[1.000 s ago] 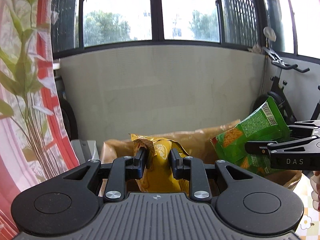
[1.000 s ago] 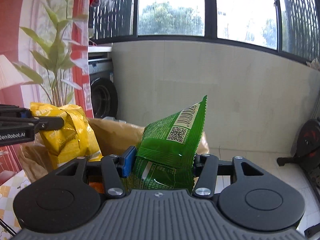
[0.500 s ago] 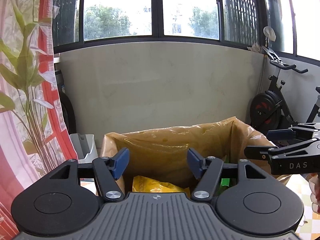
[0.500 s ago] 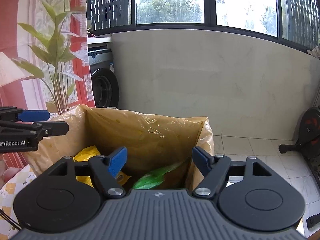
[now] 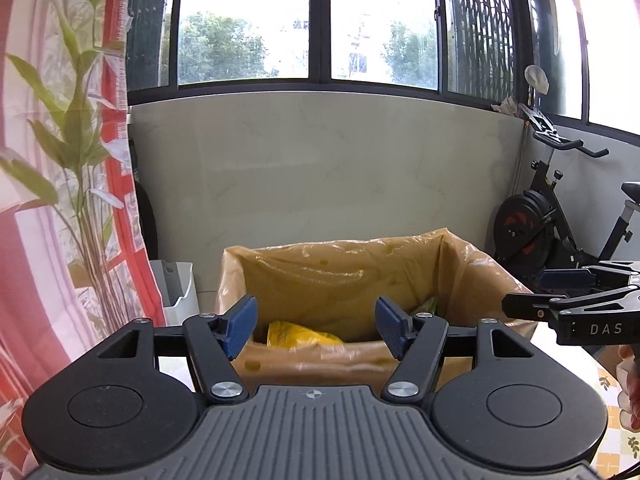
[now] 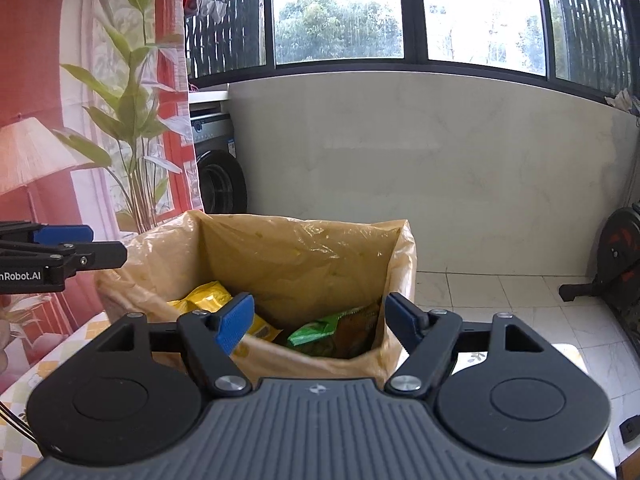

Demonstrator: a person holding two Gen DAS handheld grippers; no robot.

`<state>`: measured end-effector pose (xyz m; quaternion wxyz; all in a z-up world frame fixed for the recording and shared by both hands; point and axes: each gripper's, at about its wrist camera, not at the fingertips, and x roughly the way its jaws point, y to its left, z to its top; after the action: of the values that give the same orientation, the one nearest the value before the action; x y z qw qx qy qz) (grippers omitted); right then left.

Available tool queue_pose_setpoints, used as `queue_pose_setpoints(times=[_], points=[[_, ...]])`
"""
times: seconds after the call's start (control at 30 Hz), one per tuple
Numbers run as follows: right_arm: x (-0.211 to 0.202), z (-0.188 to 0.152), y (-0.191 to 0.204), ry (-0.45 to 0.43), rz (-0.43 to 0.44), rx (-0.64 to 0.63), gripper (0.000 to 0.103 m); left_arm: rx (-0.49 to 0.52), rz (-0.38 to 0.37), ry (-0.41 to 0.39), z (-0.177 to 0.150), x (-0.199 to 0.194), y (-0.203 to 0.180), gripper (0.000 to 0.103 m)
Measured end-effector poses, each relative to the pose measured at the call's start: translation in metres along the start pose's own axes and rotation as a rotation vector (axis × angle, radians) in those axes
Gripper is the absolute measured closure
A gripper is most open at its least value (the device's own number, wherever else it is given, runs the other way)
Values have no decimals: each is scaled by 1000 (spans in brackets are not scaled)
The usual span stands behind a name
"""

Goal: Organize snacks
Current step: 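Move both tools back from the box toward the snack pile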

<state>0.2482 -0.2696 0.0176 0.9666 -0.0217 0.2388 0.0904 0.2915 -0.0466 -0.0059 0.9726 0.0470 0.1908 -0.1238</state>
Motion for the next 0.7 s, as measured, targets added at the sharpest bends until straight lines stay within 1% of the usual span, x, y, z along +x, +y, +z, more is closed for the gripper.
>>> queue_pose_setpoints(times=[0.43, 0.7], points=[[-46, -33, 2, -27, 16, 34, 28, -13, 9, -6, -36, -43, 1, 35], [-62, -58, -2, -31, 14, 71, 28, -1, 3, 3, -66, -59, -6, 35]])
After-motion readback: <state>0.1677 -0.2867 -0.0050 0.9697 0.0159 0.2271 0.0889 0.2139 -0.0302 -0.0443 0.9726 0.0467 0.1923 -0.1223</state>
